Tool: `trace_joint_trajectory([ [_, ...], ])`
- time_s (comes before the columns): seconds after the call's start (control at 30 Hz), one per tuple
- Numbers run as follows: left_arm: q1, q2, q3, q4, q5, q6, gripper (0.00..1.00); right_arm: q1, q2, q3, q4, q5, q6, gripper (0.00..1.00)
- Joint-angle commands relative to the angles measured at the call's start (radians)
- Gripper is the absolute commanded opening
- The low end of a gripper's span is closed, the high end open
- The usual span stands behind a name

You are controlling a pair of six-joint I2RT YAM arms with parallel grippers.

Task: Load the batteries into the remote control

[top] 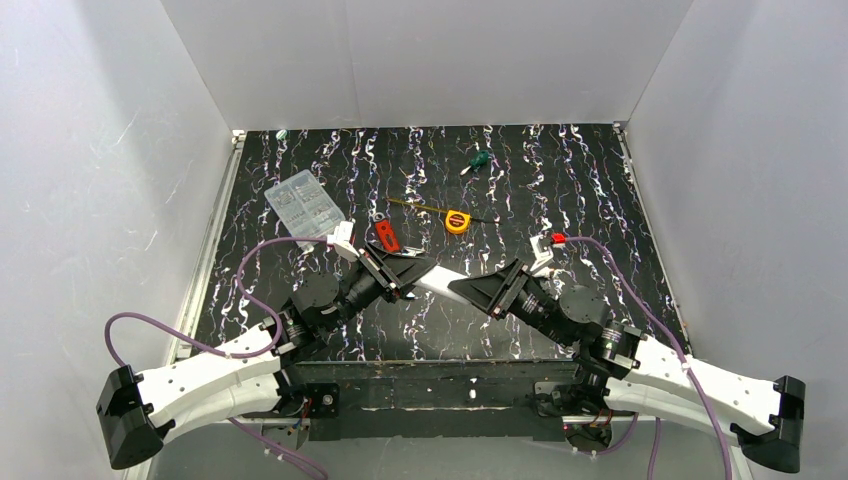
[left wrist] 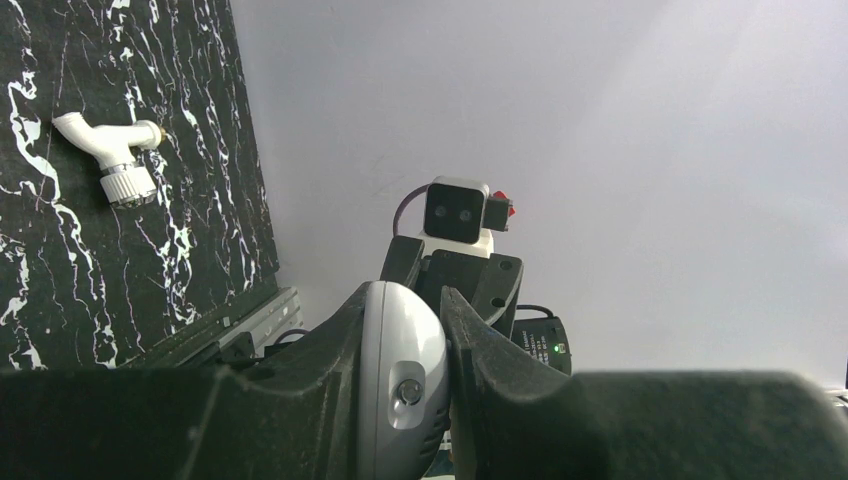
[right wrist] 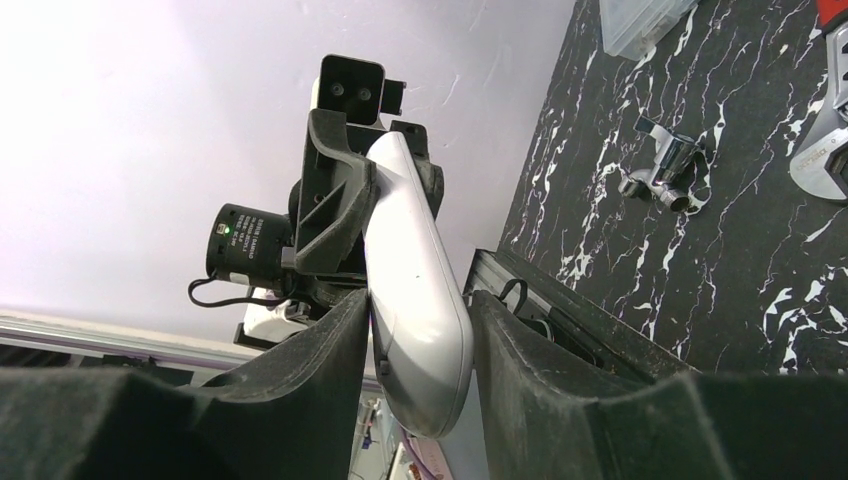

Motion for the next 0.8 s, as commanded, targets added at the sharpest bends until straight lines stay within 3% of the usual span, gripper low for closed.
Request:
trace_joint_trajectory([
  [0.0,-0.003,-0.013,0.015,0.1,-0.003,0.001,0.0,-0.006,0.003,-0.001,0.075,-0.02,0.016,0.5],
  [0.2,-0.003,-0.021,0.012,0.098,-0.004,0.005,0.0,-0.01,0.003,-0.009,0.095,-0.022,0.021,0.47],
  [0.43,-0.003,-0.02,0.012,0.097,-0.003,0.006,0.0,-0.016,-0.004,-0.019,0.107,-0.021,0.031,0.52],
  [0.77,-0.003,-0.016,0.011,0.103,-0.004,0.006,0.0,-0.019,-0.009,-0.026,0.114,-0.021,0.037,0.35],
])
